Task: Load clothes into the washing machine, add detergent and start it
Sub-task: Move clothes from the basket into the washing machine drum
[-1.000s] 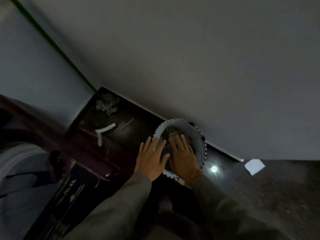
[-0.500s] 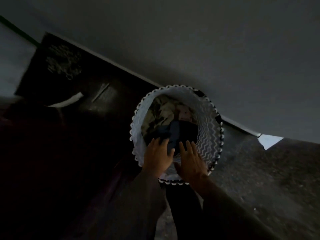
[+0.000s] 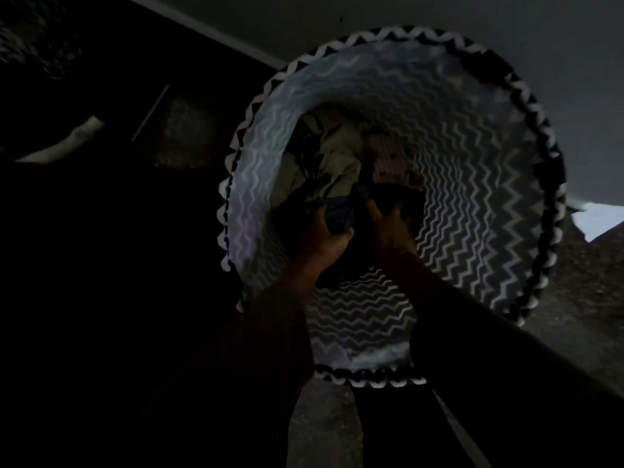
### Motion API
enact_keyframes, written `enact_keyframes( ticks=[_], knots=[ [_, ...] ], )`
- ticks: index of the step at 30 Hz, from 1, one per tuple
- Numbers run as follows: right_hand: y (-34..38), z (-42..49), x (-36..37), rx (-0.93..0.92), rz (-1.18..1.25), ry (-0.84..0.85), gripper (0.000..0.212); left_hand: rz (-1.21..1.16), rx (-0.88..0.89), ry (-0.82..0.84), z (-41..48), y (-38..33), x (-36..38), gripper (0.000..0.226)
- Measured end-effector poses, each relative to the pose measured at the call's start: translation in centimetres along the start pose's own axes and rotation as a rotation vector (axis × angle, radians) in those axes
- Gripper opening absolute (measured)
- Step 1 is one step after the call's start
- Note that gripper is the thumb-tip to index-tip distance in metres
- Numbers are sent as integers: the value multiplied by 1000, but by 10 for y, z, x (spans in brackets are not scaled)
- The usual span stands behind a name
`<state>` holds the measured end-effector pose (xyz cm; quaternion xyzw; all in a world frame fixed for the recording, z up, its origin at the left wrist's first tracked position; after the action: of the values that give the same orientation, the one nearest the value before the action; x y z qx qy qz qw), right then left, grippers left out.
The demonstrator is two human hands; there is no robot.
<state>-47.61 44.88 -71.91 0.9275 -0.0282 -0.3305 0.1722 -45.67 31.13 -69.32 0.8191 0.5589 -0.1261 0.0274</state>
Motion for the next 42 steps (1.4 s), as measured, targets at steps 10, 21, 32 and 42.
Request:
enact_keyframes(
  ticks=[10, 21, 32, 42],
  knots=[
    [15, -45, -58, -109, 309, -378, 11, -189, -71, 149, -48, 4, -7, 66],
    [53, -172, -99, -40, 852, -447, 33, -613, -333, 399, -127, 32, 9, 126],
    [117, -258, -146, -258, 877, -523, 32, -889, -193, 502, -210, 17, -4, 22],
    [127, -313, -205, -193, 531, -848, 114, -378, 455, 38, -315, -52, -70, 17]
  ],
)
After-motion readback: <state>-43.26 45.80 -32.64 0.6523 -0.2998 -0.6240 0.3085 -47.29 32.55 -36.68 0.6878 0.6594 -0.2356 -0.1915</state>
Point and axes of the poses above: each hand's wrist, its own z-axis towards the middle knuckle, its own x-axis out of the palm, y = z × x, the point moved 9 cm from there along z, towards the middle knuckle, and after that the axes turned 15 degrees about -x, right-handed, at the moved point
